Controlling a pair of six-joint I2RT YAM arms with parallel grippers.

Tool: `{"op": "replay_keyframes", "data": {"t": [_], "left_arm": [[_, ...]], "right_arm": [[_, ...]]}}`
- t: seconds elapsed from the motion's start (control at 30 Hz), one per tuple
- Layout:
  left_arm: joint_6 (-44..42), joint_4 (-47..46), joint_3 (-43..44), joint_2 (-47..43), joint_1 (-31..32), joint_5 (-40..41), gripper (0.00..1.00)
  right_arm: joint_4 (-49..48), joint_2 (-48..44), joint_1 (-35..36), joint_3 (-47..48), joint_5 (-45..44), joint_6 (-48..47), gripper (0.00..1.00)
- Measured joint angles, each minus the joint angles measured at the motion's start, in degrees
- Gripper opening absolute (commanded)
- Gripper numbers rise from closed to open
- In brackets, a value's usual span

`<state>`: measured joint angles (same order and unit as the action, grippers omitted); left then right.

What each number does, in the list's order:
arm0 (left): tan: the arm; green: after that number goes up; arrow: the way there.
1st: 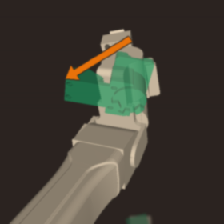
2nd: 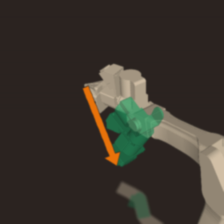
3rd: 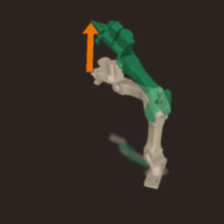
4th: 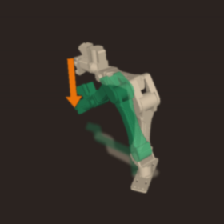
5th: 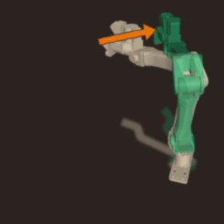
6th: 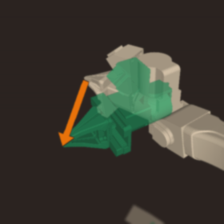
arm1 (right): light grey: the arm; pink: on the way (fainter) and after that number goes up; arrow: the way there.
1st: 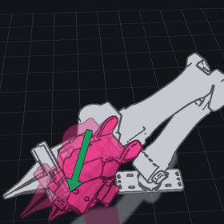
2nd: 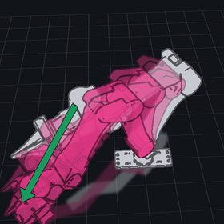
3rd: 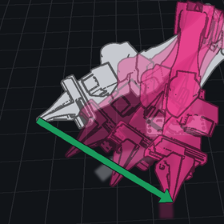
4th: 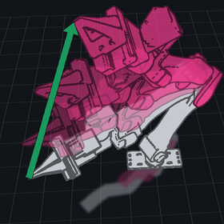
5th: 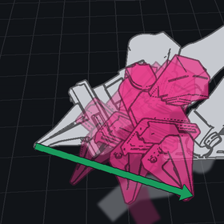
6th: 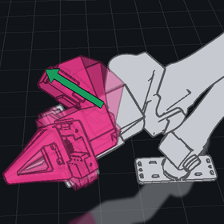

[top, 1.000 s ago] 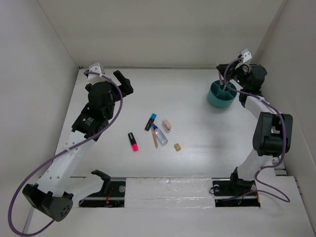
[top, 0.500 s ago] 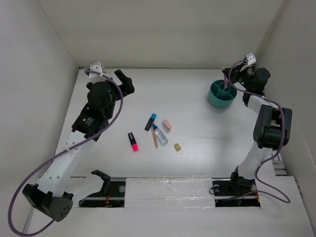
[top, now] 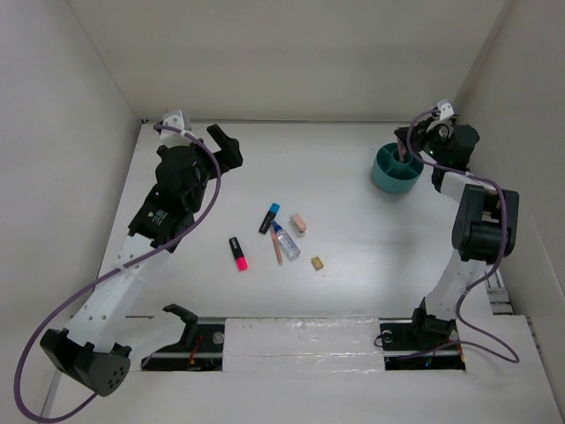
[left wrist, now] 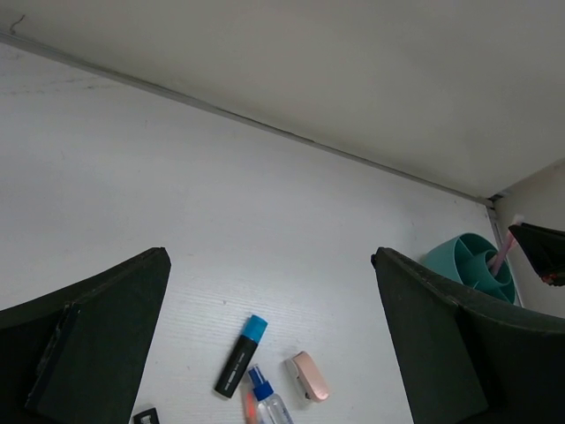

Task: Sort the stationery into containers
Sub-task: Place the pen in the storage box, then pick up the pen from the center of the board.

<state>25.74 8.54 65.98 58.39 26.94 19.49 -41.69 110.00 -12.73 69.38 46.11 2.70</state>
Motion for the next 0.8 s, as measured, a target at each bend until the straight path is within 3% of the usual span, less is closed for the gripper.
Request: {"op": "replay_keyframes", "data": {"t": [0.03,0.1,0.13,0.3,0.37,0.4,0.5,0.63,0.8], "left_arm": [[0.0,-0.1,0.0,0.0,0.0,-0.1,1.00],[0.0,-0.2,0.0,0.0,0.0,-0.3,1.00],[0.0,-0.2,0.0,0.0,0.0,-0.5,1.00],[0.0,-0.2,0.0,0.0,0.0,-0.8,1.00],[0.0,-0.2,0.0,0.0,0.0,-0.9,1.00],[0.0,-0.2,0.0,0.0,0.0,-0.9,1.00],[0.0,-0.2,0.0,0.0,0.0,-0.9,1.00],[0.0,-0.2,0.0,0.0,0.0,-0.3,1.00],[0.6,1.3,0.2,0.5,0.0,4.9,1.00]], "right_arm": [[-0.3,0.0,0.0,-0.2,0.2,0.1,0.20],[-1.0,0.0,0.0,-1.0,0.6,0.3,0.30],[-1.3,0.0,0.0,-1.4,0.8,0.3,0.43],[-2.5,-0.2,0.0,-3.5,1.3,0.7,0.48],[-2.8,-1.4,0.0,-4.9,1.3,1.1,0.56],[-2.9,-2.2,0.0,-5.6,1.3,1.5,0.83],[-2.6,-5.7,0.4,-6.6,1.2,2.1,1.00],[2.5,-14.7,4.4,-6.6,-3.7,-1.1,1.00],[15.3,-23.9,21.6,-2.5,-19.3,-7.8,1.00]]}}
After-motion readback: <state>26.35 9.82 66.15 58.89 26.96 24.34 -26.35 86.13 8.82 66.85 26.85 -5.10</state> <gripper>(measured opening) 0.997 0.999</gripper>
